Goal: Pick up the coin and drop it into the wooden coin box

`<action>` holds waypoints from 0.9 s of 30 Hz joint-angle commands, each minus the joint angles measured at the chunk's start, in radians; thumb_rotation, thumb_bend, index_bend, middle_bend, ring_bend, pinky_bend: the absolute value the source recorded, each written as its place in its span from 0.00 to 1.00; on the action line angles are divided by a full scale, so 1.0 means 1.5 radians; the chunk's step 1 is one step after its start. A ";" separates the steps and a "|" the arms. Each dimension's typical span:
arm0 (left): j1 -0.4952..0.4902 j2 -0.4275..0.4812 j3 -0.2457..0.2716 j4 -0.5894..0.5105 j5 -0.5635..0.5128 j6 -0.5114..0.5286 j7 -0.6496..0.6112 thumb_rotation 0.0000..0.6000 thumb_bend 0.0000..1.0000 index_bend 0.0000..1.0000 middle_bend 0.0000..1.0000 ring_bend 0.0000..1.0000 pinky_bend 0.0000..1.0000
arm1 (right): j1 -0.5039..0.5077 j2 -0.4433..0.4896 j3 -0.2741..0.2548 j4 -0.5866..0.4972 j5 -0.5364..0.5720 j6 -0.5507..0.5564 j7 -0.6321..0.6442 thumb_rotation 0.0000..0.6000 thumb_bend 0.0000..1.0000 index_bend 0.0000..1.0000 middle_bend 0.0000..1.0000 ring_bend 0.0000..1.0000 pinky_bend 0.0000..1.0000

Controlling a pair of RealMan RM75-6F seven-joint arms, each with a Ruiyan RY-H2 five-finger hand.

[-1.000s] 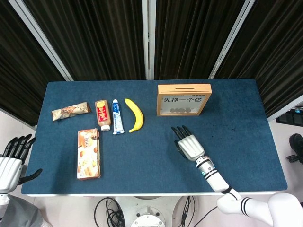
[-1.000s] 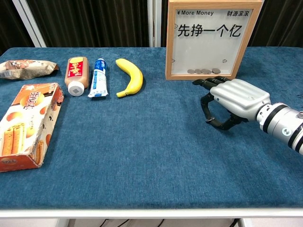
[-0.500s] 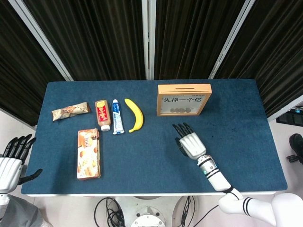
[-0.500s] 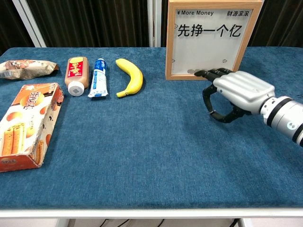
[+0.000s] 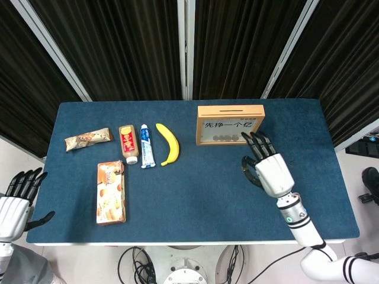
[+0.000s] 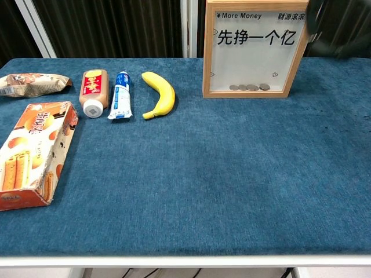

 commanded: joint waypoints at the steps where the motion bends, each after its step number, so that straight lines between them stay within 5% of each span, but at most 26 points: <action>1: -0.002 0.002 0.001 -0.005 0.004 -0.001 0.007 1.00 0.15 0.02 0.00 0.00 0.00 | 0.011 0.031 0.063 -0.025 0.016 0.006 -0.032 1.00 0.36 0.77 0.05 0.00 0.00; 7: -0.005 0.005 0.003 -0.016 0.013 -0.002 0.012 1.00 0.15 0.02 0.00 0.00 0.00 | 0.092 0.033 0.155 -0.020 0.142 -0.102 -0.106 1.00 0.36 0.78 0.06 0.00 0.00; 13: -0.008 0.006 0.002 -0.017 0.009 -0.009 0.013 1.00 0.15 0.02 0.00 0.00 0.00 | 0.165 0.016 0.209 0.016 0.269 -0.184 -0.186 1.00 0.36 0.79 0.07 0.00 0.00; 27: -0.013 0.011 -0.001 -0.018 0.004 -0.012 0.000 1.00 0.15 0.02 0.00 0.00 0.00 | 0.279 -0.048 0.240 0.142 0.498 -0.255 -0.295 1.00 0.37 0.83 0.07 0.00 0.00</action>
